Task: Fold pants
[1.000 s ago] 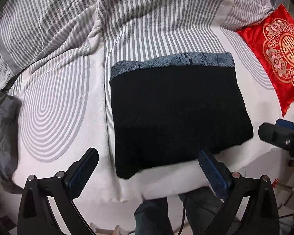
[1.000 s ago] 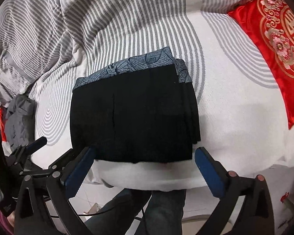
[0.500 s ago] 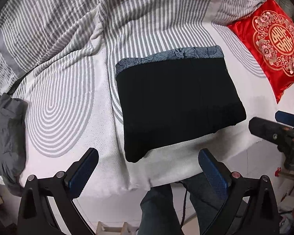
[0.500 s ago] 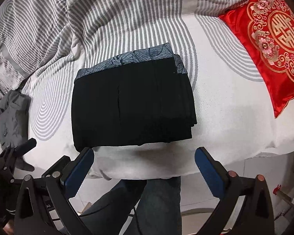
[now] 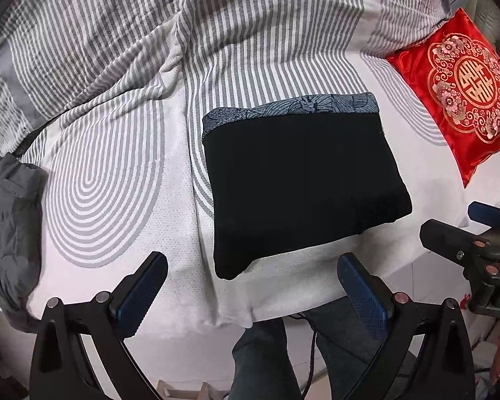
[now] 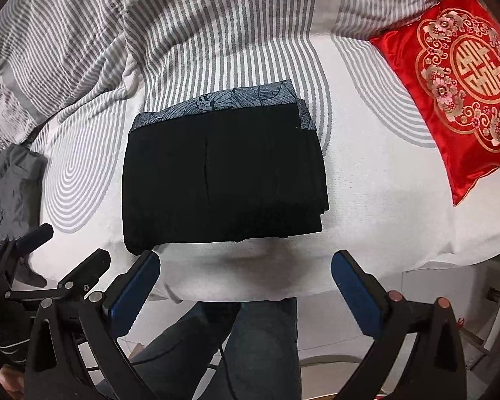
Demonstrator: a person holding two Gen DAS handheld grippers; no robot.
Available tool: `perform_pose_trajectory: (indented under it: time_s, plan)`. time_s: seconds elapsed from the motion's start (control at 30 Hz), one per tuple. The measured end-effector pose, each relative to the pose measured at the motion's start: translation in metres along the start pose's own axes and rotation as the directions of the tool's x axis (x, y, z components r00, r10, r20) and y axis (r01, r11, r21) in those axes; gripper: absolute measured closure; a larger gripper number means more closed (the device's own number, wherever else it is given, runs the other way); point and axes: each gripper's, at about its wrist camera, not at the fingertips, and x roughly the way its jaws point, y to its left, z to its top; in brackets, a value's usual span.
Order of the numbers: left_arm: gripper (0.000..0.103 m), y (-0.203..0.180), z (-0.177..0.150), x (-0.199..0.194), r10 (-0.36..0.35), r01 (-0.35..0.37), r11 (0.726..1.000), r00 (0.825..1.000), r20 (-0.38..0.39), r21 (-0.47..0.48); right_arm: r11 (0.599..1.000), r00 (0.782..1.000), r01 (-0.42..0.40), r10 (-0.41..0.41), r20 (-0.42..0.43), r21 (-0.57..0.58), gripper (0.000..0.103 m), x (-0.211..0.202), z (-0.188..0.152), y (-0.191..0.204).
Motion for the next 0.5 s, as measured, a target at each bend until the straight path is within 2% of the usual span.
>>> perform_pose_trajectory:
  time_s: [0.5]
  plan:
    - [0.001, -0.0004, -0.0013, -0.0063, -0.016, 0.016, 1.0, 1.0, 0.023, 0.0, 1.0, 1.0, 0.025, -0.025, 0.016, -0.011, 0.0, -0.0089, -0.0001, 0.0041]
